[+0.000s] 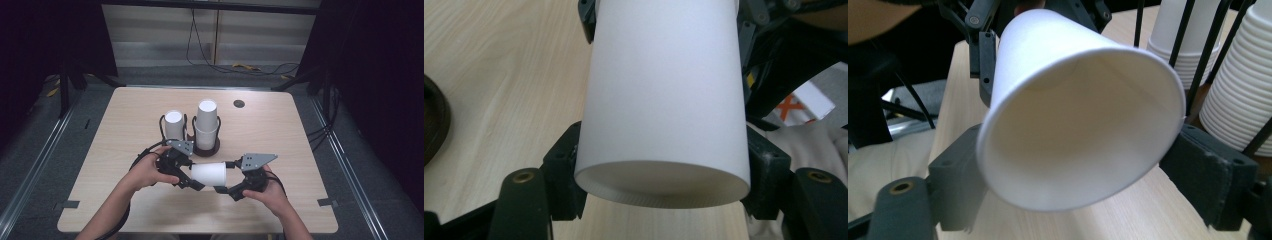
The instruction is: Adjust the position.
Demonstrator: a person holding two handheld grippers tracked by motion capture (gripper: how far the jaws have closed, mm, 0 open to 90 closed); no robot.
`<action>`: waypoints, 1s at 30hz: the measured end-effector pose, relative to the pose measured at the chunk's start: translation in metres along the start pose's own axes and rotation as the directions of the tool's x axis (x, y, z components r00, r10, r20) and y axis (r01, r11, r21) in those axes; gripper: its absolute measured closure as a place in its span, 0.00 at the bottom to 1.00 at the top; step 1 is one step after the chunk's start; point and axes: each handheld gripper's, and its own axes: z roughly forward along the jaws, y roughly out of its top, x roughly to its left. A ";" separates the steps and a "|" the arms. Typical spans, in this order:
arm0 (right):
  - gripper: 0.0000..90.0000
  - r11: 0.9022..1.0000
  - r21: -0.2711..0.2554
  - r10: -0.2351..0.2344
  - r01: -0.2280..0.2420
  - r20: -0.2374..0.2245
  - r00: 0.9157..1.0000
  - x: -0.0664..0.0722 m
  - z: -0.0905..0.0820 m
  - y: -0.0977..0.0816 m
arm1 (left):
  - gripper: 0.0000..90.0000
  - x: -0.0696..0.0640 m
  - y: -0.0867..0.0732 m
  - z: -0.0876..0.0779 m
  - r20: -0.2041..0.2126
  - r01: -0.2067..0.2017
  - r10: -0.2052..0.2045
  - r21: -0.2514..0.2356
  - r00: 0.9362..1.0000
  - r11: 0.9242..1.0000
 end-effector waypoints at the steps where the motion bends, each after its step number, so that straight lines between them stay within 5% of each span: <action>1: 0.16 1.000 -0.019 0.011 -0.011 -0.016 1.000 0.000 0.000 0.000 | 0.37 -0.001 0.001 0.001 0.013 -0.007 0.007 -0.008 1.000 1.000; 18: 0.23 1.000 0.006 -0.010 0.011 -0.032 0.999 0.000 -0.002 0.002 | 0.37 0.001 0.002 0.007 0.024 -0.007 0.007 -0.019 1.000 1.000; 21: 0.24 1.000 0.014 -0.018 0.018 -0.029 0.999 0.000 -0.003 0.003 | 0.35 0.001 0.002 0.007 -0.008 0.004 -0.004 0.037 1.000 0.999; 30: 0.24 1.000 0.006 -0.004 0.004 -0.023 1.000 -0.002 -0.007 0.004 | 0.32 0.001 0.001 0.003 -0.064 -0.006 0.012 0.091 0.998 0.996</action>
